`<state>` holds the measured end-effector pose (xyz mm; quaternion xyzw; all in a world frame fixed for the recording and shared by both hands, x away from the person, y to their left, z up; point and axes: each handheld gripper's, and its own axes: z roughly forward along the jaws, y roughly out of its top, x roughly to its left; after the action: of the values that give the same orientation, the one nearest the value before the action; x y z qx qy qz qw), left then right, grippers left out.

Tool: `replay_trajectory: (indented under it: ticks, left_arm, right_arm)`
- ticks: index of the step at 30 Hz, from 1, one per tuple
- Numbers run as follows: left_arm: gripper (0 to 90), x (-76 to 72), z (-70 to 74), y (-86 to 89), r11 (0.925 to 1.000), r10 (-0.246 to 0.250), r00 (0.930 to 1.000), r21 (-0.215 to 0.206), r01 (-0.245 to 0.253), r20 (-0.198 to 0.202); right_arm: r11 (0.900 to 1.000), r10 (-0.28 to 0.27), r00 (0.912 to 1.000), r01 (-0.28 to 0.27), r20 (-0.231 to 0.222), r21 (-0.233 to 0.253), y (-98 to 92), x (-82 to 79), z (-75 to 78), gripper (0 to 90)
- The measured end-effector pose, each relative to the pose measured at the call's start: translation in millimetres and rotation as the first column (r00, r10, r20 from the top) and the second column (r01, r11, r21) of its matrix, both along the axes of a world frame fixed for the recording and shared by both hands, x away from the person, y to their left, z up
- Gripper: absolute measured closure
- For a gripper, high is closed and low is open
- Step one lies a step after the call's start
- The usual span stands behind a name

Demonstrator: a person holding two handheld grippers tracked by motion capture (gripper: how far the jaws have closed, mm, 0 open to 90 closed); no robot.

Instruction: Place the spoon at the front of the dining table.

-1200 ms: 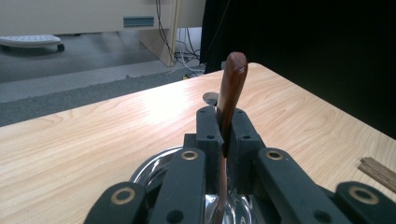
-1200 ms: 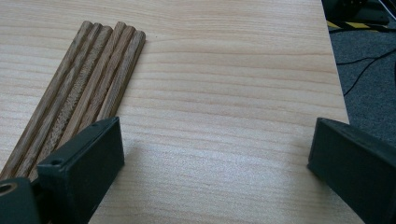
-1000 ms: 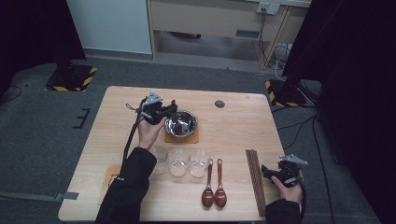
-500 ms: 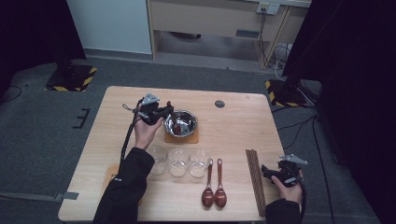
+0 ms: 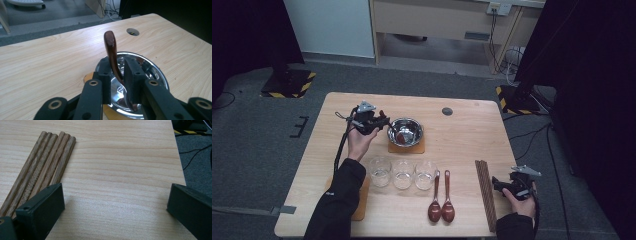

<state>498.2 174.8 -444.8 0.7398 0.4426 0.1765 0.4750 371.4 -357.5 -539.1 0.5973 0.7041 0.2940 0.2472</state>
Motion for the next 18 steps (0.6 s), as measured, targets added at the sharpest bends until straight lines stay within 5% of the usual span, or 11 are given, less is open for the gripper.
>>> replay_trajectory:
  ticks: [7, 18]
  left_arm:
    - [69.1, 0.5, -5.8, 4.7, 0.9981, 0.004, 0.9995, 0.061, -0.002, -0.033]
    - [60.0, -1.0, -23.4, 11.7, 0.9954, 0.008, 0.9957, 0.096, 0.001, -0.093]
  right_arm:
    - [1.000, -0.006, 1.0000, 0.006, -0.003, 0.002, 0.2, 0.4, 0.0, 0.6]
    - [1.000, -0.007, 1.0000, 0.007, -0.004, 0.000, 0.1, 0.5, 0.0, 0.6]
